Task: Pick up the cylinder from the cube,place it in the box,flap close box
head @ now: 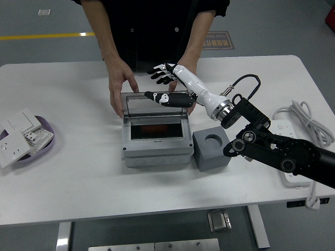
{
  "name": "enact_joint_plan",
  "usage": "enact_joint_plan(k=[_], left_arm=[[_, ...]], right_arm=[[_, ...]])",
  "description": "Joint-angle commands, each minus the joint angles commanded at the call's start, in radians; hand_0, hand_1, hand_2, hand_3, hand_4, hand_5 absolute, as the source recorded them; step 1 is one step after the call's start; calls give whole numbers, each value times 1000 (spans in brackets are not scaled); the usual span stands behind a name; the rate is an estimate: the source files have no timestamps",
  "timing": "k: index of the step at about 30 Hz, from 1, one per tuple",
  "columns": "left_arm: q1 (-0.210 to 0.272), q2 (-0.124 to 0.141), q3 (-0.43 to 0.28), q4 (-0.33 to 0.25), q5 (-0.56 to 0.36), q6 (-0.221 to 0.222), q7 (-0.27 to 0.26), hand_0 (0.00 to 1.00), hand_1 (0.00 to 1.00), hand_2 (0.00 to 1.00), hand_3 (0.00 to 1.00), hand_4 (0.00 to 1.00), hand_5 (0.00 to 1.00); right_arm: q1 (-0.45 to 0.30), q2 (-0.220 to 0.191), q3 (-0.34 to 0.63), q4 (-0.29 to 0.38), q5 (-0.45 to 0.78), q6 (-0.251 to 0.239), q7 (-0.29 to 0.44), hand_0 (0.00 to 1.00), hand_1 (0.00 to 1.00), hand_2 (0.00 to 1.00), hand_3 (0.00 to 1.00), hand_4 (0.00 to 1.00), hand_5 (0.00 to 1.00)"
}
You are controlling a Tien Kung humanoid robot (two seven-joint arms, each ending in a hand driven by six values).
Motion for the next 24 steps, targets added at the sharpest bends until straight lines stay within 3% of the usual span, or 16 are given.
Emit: enact_joint_plan(k=[5,11,18,24], left_arm=[[-1,1,-2,-1,5,0,2,611,635,628,632,684,250],[-1,1,-1,-1,4,0,2,611,634,628,631,684,250],[-2,-2,5,0,-5,1,-2,611,634,628,632,684,250],[2,-3,7,-1,-9,3,-2,611,634,628,632,683,249]], right_arm=[[9,20,-4,-94,-12,30,39,524,615,671,706,777,437],[2,27,-11,-116,-23,42,50,523,609,663,700,776,439],[-22,8,-11,-44,-78,44,33,545,606,658,689,774,437],[-49,-31,-15,65,-199,71,-35,547,606,655,687,774,439]])
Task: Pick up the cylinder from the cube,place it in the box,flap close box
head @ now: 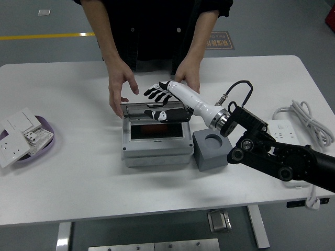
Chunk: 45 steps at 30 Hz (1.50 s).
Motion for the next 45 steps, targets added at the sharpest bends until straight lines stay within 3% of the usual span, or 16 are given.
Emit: enact_joint_plan(k=[4,8,17,26,32,37,45], left_arm=[[1,-1,4,0,-6,1,-2,611,634,627,631,683,249],[1,-2,6,0,-10,2,-4,611,635,627,632,683,249],[3,-4,4,0,-9,2,-4,611,636,627,631,683,250],[14,-9,8,-1,-17,4,-5,611,634,627,632,683,249],[18,-12,15,-1,-28,6,-9,611,635,627,632,683,250],[22,-11,25,-1,-46,8,-15,611,635,627,632,683,249],[21,-7,24,-2,-46,8,-16,611,635,627,632,683,249]], right_arm=[[-18,-18,-11,75,-97,50,-72,544,604,651,687,774,441],[-36,-22,-22,103,-176,93,-112,547,605,652,685,776,445],[-90,-45,60,110,-159,75,-92,551,608,661,689,770,458],[-255,-94,267,139,32,-9,54,558,610,660,692,754,456],[-377,-102,408,126,159,-29,177,572,613,656,679,752,455],[-480,-96,513,112,163,-45,227,598,629,663,672,762,448],[-558,-76,552,73,225,-38,297,628,642,675,664,761,439]])
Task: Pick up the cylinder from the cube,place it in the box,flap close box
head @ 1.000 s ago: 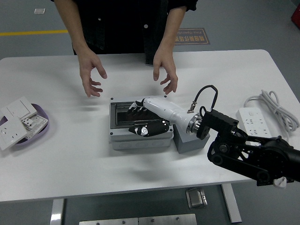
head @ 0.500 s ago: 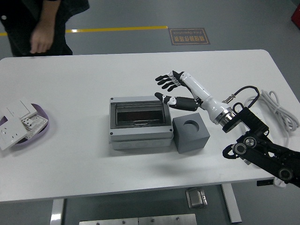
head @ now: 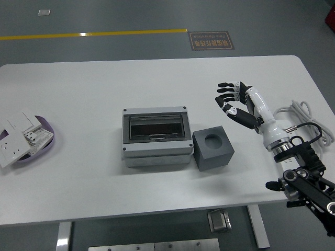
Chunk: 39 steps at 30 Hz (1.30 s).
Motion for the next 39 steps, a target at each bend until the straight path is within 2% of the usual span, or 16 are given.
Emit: enact_joint_plan(k=[9,10,15,16,27,28,32,34,39], left_arm=[[-4,7,-3,0,7,-2,1,611,635,627,631,683,249],[-4,7,-4,0,8,-2,1,612,635,628,632,683,249],[-3,10,-7,0,15,-3,3,612,635,628,632,683,249],[-3,10,-7,0,15,-3,3,611,635,628,632,684,250],[4,4,2,-1,1,-6,9,612,634,627,631,683,250],[3,2,0,0,2,-6,9,613,635,628,632,684,250],[0,-1,-10,4,8,-5,8,613,635,628,632,684,250],[0,-1,-13,5,12,-5,8,613,635,628,633,683,247],[-2,-2,-17,6,18,-5,8,613,635,628,633,683,247]], right_arm=[[-1,14,-10,-10,52,0,76,649,650,676,669,750,421],[0,14,-14,-10,60,1,80,707,683,711,708,782,343],[4,17,-32,-12,109,7,106,707,683,711,708,782,343],[4,19,-34,-12,119,9,110,714,692,713,732,795,322],[-3,32,-52,-3,320,51,166,755,720,725,731,801,349],[-2,31,-56,0,342,57,169,827,787,785,749,824,382],[-5,28,-63,16,420,83,172,827,787,785,749,824,382],[-8,25,-62,27,442,89,171,841,820,814,761,830,402],[-16,26,-55,38,459,98,168,841,820,814,761,830,402]])
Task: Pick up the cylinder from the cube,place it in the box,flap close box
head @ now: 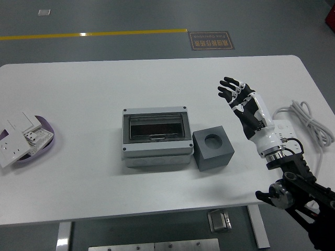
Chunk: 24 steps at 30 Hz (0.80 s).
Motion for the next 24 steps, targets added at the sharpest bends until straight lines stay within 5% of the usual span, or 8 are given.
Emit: enact_joint_plan(k=[24], left_arm=[[0,-4,-7,0,7,1,4,612,635,628,633,684,250]], right_arm=[[-6,-4,5,4,-25,44,-48,857,822,797,777,861,423]])
